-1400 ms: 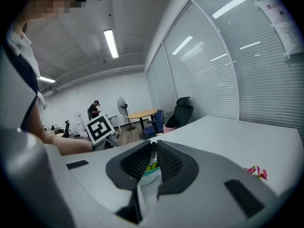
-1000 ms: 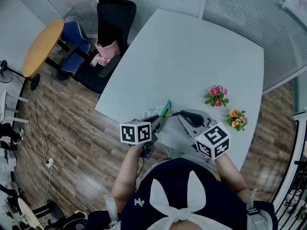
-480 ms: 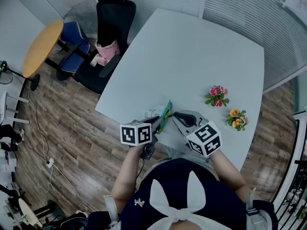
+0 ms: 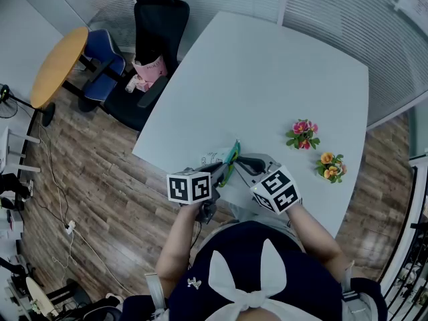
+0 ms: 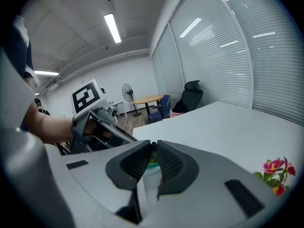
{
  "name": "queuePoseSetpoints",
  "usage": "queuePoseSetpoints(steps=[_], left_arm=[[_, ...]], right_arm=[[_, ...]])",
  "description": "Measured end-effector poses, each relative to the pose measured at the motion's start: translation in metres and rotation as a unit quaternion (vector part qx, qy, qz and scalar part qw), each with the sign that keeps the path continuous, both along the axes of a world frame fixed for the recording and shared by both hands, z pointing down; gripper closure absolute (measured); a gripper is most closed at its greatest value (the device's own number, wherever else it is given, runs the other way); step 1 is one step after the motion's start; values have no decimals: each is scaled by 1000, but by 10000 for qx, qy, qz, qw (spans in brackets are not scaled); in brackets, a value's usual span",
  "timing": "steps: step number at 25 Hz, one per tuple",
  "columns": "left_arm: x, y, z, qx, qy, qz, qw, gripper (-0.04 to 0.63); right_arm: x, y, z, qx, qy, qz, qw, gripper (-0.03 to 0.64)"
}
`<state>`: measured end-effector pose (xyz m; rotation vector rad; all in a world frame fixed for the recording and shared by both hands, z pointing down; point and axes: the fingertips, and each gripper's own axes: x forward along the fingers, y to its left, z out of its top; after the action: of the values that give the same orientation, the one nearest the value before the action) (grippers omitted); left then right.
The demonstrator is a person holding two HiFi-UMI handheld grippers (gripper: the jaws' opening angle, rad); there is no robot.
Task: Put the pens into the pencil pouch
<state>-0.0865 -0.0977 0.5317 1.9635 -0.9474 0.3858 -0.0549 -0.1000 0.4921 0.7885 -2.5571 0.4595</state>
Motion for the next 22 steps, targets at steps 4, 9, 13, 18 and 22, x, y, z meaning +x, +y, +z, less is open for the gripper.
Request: queuePoseSetpoints(steps=[4, 9, 13, 18, 22], left_arm=[[1, 1, -1, 12, -4, 15, 10000, 535], [1, 1, -1, 18, 1, 30, 10000, 535], [1, 3, -2, 2, -2, 26, 10000, 535], [1, 2, -1, 19, 3, 20, 10000, 535], [0, 1, -1, 27, 8, 0, 10000, 535]], right_arm=[[-6, 4, 11, -29, 99, -150, 9998, 566], [-8, 5, 22, -139, 119, -242, 9995, 550], [-5, 5, 22, -159, 150, -207, 9995, 535], [3, 4, 21, -132, 127, -92, 9998, 543], [9, 4, 19, -124, 76, 16, 9999, 552]])
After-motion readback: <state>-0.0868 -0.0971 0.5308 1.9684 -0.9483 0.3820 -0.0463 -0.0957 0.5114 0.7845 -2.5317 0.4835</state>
